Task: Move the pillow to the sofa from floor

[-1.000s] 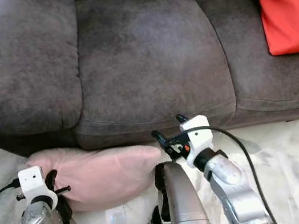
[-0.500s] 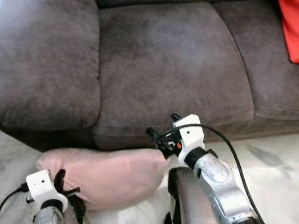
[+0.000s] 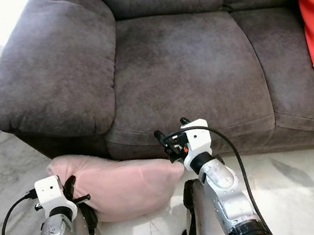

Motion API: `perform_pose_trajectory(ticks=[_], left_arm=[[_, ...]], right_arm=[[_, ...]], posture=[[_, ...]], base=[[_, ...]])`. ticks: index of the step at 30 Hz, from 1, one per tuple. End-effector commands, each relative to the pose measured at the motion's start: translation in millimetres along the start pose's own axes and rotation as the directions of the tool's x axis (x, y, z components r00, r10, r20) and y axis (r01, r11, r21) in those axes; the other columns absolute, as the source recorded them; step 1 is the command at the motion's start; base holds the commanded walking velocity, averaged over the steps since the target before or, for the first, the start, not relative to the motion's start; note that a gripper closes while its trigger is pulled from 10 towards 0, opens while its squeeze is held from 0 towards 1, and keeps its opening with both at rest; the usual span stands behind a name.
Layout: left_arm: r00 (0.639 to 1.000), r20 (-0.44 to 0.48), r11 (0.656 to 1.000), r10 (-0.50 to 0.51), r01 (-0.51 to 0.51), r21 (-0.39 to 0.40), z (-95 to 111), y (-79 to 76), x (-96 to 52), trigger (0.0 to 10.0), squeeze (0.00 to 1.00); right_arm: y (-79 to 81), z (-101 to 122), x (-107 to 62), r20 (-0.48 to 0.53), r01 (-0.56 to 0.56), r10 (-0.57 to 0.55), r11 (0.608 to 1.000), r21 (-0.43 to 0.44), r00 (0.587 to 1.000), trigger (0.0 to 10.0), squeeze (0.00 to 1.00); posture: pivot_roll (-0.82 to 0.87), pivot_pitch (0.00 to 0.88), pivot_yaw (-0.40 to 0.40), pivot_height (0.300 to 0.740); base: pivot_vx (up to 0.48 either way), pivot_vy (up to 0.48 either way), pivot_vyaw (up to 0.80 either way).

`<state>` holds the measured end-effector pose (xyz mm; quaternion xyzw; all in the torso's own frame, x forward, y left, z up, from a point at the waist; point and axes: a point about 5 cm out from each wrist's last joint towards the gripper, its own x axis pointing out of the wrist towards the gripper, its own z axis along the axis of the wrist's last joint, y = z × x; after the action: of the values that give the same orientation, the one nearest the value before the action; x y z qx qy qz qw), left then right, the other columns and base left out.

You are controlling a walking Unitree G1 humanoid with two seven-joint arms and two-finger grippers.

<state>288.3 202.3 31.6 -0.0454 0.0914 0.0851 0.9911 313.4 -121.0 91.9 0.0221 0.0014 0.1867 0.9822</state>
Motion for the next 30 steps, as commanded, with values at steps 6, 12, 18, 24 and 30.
perform_pose_trajectory(ticks=[6, 12, 18, 24, 30], left_arm=[[0.993, 0.115, 0.999, 0.036, -0.035, -0.006, 23.5, 8.7, 3.1, 10.0, 0.00], [0.993, 0.116, 0.999, 0.033, -0.033, -0.005, 24.7, 8.7, 3.3, 10.0, 0.00], [0.993, 0.119, 1.000, 0.028, -0.028, -0.006, 26.9, 6.7, 5.3, 10.0, 0.00], [0.992, 0.122, 0.999, 0.032, -0.031, -0.011, 27.1, 7.7, 4.7, 10.0, 0.00], [0.992, 0.120, 0.999, 0.039, -0.037, -0.012, 26.5, 9.9, 3.3, 10.0, 0.00]], right_arm=[[-3.0, -7.7, 0.8, -0.012, 0.025, -0.025, 1.000, 0.015, 1.000, 10.0, 0.00], [-1.8, -10.1, 1.8, -0.011, 0.025, -0.025, 1.000, 0.018, 1.000, 10.0, 0.00], [-3.4, -11.7, 2.7, -0.006, 0.027, -0.027, 0.999, 0.017, 1.000, 10.0, 0.00], [-4.7, -12.5, 3.2, -0.005, 0.027, -0.027, 1.000, 0.014, 1.000, 10.0, 0.00], [-4.6, -14.1, 3.2, -0.005, 0.024, -0.024, 1.000, 0.016, 1.000, 10.0, 0.00]], posture=[[0.06, 0.088, -0.047, 0.511], [0.05, 0.072, -0.040, 0.511], [0.05, 0.064, -0.041, 0.511], [0.06, 0.075, -0.047, 0.511], [0.06, 0.083, -0.050, 0.511]], base=[[-0.303, 0.000, 0.00], [-0.301, 0.000, 0.00], [-0.294, 0.000, 0.00], [-0.284, 0.000, 0.00], [-0.283, 0.000, 0.00]])
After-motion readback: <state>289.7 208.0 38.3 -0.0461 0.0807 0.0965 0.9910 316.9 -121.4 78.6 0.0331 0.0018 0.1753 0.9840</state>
